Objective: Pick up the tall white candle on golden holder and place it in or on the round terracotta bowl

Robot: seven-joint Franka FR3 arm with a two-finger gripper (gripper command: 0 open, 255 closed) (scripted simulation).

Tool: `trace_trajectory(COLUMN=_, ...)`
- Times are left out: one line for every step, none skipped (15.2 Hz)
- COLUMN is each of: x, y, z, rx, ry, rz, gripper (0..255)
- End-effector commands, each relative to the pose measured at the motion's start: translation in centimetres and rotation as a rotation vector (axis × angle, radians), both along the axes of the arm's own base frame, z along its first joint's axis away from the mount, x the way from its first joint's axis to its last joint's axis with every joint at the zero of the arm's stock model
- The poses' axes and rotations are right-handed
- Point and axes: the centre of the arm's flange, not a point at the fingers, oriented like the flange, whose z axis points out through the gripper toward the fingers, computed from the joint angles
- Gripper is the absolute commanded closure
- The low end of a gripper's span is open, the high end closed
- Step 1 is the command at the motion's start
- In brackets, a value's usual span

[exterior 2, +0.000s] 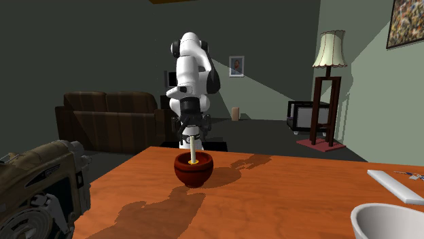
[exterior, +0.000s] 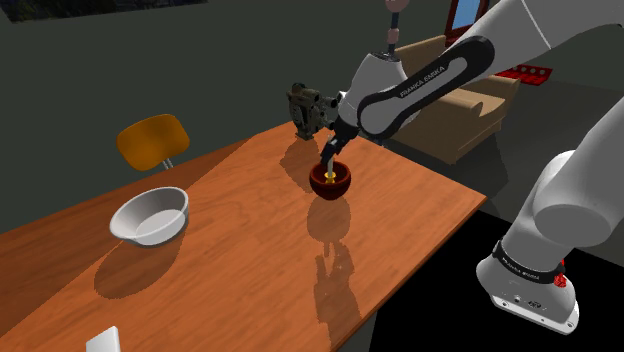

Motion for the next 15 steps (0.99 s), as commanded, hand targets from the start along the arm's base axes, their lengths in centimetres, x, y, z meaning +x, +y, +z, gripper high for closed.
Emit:
trace_trajectory(x=0.0, y=0.0, z=0.0, rx=0.000, ry=0.000, rz=0.000, gripper=0)
trace_trajectory(x=0.0, y=0.0, z=0.0, rx=0.000, ry=0.000, rz=0.000, gripper=0)
trace_trajectory(x=0.0, y=0.0, z=0.0, rx=0.000, ry=0.000, rz=0.000, gripper=0)
trace_trajectory(x=0.0, y=0.0, z=0.0, rx=0.000, ry=0.000, rz=0.000, gripper=0)
trace_trajectory(x=-0.5, y=-0.1, z=1.2, rx=0.000, ry=0.000, rz=0.000, gripper=0)
trace_trajectory(x=-1.1, y=-0.3, z=2.4, rx=0.000, ry=0.000, rz=0.000, gripper=0)
trace_trajectory(x=-1.6, y=-0.4, z=3.6, rx=0.000, ry=0.000, rz=0.000, gripper=0)
trace_trajectory(x=-2.0, y=-0.5, z=4.5, rx=0.000, ry=0.000, rz=0.000, gripper=0)
trace_trajectory(x=-2.0, y=-0.5, z=4.5, rx=0.000, ry=0.000, rz=0.000, gripper=0)
trace_trajectory(x=-2.0, y=-0.5, z=4.5, rx=0.000, ry=0.000, rz=0.000, gripper=0)
trace_trajectory(x=-2.0, y=-0.5, z=4.5, rx=0.000, ry=0.000, rz=0.000, gripper=0)
trace_trajectory(x=-2.0, y=-0.5, z=4.5, rx=0.000, ry=0.000, rz=0.000, gripper=0)
trace_trajectory(x=-2.0, y=-0.5, z=4.5, rx=0.000, ry=0.000, rz=0.000, gripper=0)
trace_trajectory(x=-2.0, y=-0.5, z=4.5, rx=0.000, ry=0.000, rz=0.000, gripper=0)
trace_trajectory(x=-2.0, y=-0.5, z=4.5, rx=0.000, ry=0.000, rz=0.000, gripper=0)
